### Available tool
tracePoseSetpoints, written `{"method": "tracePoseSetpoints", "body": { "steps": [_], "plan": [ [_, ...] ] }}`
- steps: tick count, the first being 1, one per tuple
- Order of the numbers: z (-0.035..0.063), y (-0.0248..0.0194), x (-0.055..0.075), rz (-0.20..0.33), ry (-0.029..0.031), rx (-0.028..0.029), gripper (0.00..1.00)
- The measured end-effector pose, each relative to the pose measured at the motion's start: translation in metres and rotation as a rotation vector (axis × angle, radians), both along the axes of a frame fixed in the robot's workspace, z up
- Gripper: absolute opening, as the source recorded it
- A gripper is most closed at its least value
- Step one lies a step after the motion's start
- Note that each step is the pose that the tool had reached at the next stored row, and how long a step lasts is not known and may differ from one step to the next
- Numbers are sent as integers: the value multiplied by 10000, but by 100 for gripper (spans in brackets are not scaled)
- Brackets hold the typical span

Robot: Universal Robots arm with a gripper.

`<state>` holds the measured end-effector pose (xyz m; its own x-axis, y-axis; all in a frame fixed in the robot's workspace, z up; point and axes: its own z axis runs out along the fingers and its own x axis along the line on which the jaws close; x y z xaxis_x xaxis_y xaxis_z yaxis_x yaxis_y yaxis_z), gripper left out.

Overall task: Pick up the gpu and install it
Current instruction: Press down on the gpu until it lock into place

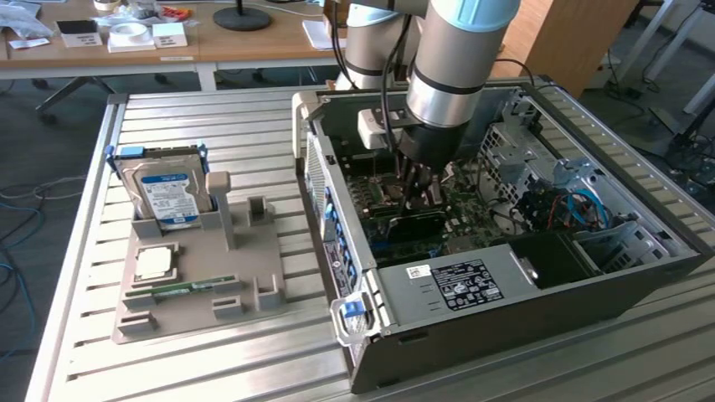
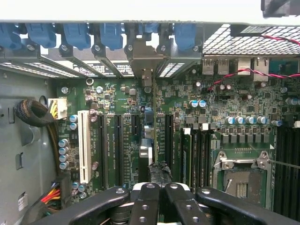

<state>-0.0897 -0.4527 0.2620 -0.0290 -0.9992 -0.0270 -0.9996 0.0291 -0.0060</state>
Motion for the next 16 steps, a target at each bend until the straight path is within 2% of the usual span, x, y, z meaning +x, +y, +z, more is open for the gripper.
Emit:
{"method": "tracePoseSetpoints", "body": {
  "steps": [16],
  "plan": [
    [-11, 0, -9, 0, 2, -2, 11]
  ]
}}
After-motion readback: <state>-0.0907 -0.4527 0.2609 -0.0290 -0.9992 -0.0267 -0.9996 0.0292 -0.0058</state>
